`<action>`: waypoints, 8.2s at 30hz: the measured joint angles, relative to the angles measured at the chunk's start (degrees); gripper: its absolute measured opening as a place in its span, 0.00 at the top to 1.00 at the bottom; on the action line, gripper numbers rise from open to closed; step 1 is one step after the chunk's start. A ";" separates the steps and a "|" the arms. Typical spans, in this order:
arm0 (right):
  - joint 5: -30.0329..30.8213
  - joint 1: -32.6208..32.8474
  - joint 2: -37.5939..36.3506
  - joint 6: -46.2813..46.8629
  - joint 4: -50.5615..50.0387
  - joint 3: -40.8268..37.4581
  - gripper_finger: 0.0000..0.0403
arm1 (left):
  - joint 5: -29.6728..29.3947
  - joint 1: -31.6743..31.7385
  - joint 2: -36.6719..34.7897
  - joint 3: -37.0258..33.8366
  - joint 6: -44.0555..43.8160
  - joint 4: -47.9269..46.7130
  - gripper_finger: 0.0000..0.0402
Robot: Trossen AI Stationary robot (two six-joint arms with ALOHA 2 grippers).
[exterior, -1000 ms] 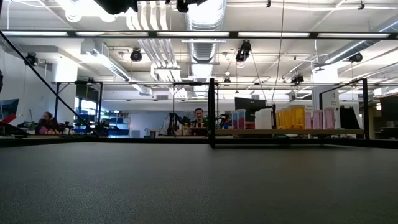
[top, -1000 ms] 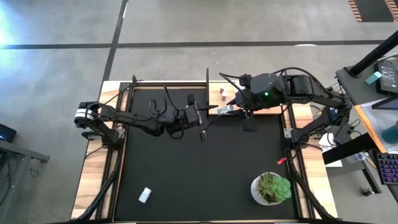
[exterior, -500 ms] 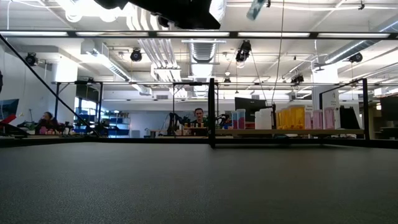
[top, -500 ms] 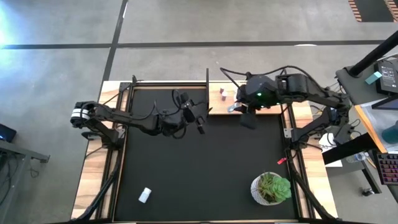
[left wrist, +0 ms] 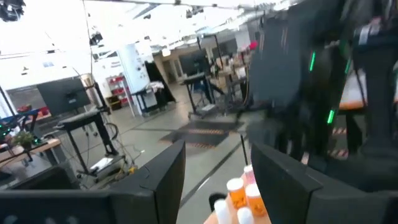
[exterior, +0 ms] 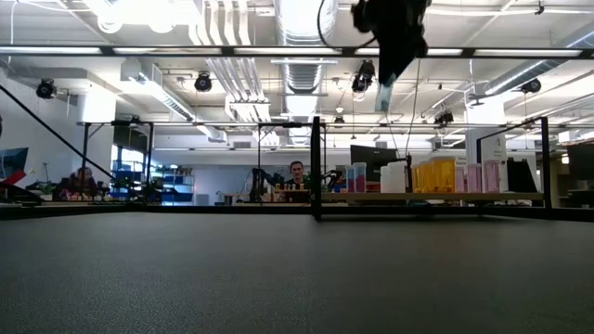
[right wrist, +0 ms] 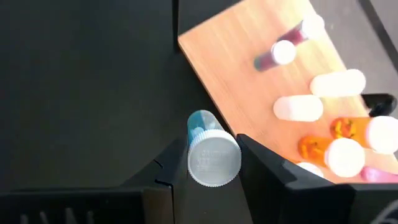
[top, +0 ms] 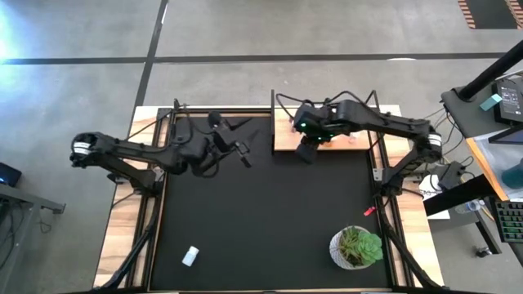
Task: Pick and place medicine bottles onto shelf by color
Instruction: Put the blue pill bottle on the shelf aligned with the other blue pill bottles, then put the white pill bottle on the shelf aligned with the other white pill bottles
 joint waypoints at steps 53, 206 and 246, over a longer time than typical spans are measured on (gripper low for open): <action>-0.14 -10.26 17.14 1.97 13.28 -3.62 0.73 | -0.55 -2.79 -3.22 -1.80 0.10 -4.57 0.58; 4.47 26.91 -12.17 0.40 7.37 -3.40 0.48 | 44.89 -44.66 20.96 2.77 -91.84 -79.10 0.59; 5.77 26.03 -12.12 -10.12 7.50 -2.34 0.48 | 13.15 -32.36 19.31 13.48 -83.34 -75.60 0.66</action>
